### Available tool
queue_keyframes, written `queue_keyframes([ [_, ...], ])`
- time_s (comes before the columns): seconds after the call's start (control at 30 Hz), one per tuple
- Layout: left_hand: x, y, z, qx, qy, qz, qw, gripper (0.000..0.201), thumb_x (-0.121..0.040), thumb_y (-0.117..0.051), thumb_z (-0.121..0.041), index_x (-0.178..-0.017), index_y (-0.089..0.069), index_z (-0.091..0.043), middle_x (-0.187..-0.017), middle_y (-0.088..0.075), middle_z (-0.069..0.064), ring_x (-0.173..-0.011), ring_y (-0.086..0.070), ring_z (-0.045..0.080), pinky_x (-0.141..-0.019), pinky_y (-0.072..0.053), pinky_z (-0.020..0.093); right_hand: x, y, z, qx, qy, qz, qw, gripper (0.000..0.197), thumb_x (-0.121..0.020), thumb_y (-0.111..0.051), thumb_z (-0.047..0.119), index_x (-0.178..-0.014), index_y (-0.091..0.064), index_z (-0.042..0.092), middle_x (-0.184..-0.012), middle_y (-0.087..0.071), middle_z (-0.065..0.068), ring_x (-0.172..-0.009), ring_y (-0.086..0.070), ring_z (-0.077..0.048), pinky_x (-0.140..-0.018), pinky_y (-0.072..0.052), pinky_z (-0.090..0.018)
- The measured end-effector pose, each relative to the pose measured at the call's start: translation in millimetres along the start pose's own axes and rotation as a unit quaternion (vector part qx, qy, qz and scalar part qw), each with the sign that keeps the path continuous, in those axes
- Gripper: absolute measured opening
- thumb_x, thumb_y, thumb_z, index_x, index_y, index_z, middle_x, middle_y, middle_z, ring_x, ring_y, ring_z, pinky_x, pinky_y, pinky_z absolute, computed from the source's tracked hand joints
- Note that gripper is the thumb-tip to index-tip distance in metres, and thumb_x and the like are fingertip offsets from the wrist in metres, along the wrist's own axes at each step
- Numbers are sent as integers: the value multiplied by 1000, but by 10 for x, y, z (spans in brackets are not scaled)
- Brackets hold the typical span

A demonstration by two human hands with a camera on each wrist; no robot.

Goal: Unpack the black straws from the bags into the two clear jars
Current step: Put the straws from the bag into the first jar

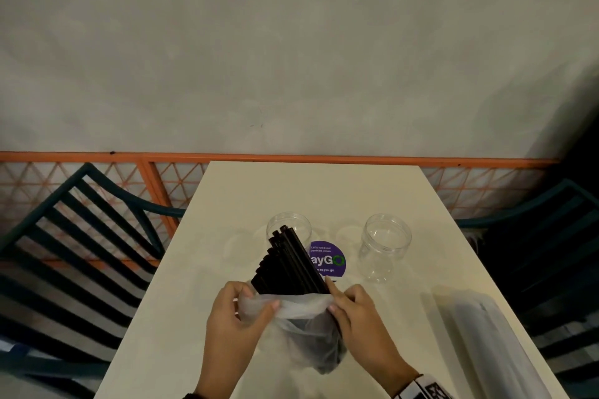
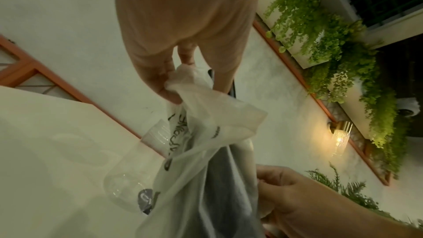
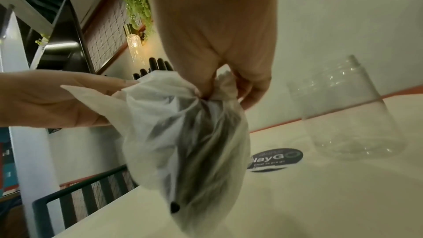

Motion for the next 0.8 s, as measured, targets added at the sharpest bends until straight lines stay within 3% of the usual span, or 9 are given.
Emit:
queue_keyframes([
  [0.07,-6,22,-3,-6,-3,-22,1000,28,-68,-79,-18,-75,-52,-16,-80,-61,3,-72,-58,21,-56,-46,24,27,54,-4,-48,-1,-52,997,54,-91,-54,20,-138,-28,30,-83,-43,7,-84,-48,-13,-76,-37,-5],
  [0.1,-3,22,-3,-7,-5,-33,999,27,-68,-79,-18,-74,-52,-16,-77,-60,4,-70,-57,19,-56,-44,21,36,85,-35,-95,-28,-77,992,52,-87,-61,18,-133,-41,31,-79,-47,5,-77,-50,-13,-71,-39,-6],
  [0.2,22,1,15,-3,-10,-61,998,29,-67,-79,-16,-74,-51,-18,-74,-58,4,-68,-53,12,-56,-41,14,45,67,-127,-227,-112,-86,964,21,-77,-73,15,-90,-63,28,-75,-65,-3,-71,-58,-17,-63,-45,-13],
  [0.3,63,-27,-20,15,-9,-66,998,36,-63,-83,-22,-78,-51,-25,-80,-59,-2,-73,-56,11,-61,-45,18,12,33,-172,-263,-134,-62,953,9,-77,-72,12,-83,-65,14,-81,-69,-12,-73,-59,-18,-67,-49,-26],
  [0.4,81,-89,-105,25,-30,-20,999,42,-53,-84,-40,-85,-57,-32,-100,-49,-14,-81,-61,11,-67,-50,13,-25,93,-192,-286,-133,-77,946,11,-79,-69,7,-76,-60,12,-70,-61,-5,-65,-52,-12,-62,-46,-23],
  [0.53,54,-80,-149,-11,-76,-27,997,36,-58,-84,-18,-77,-58,-33,-95,-46,-18,-83,-59,5,-67,-46,6,-35,84,-156,-298,-116,-80,944,32,-79,-65,-2,-63,-45,17,-56,-42,11,-53,-39,-4,-51,-39,-15],
  [0.67,51,-73,-208,-61,-111,-72,989,37,-61,-84,-11,-67,-49,-20,-82,-47,-8,-80,-51,-3,-67,-38,2,-2,35,-60,-306,-82,-64,946,29,-78,-64,-1,-65,-47,19,-56,-44,10,-57,-40,-10,-55,-40,-17],
  [0.73,76,-89,-249,-74,-144,-81,984,37,-62,-79,-21,-65,-43,-27,-80,-44,-13,-76,-49,-6,-65,-37,2,27,36,29,-339,-62,-29,938,14,-75,-69,10,-81,-57,17,-72,-58,-3,-67,-53,-18,-65,-48,-21],
  [0.8,99,-106,-266,-75,-164,-85,980,33,-63,-71,-24,-66,-39,-33,-82,-42,-20,-75,-47,-8,-63,-36,2,62,26,93,-361,-57,12,931,34,-67,-73,28,-96,-60,16,-92,-66,-10,-86,-62,-21,-79,-52,-26],
])
Point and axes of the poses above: each hand's wrist, its own x-axis away from the middle knuckle, its own y-axis out of the back of the hand, z = x × y, the point moved 7 cm from there along -x, towards the middle knuckle
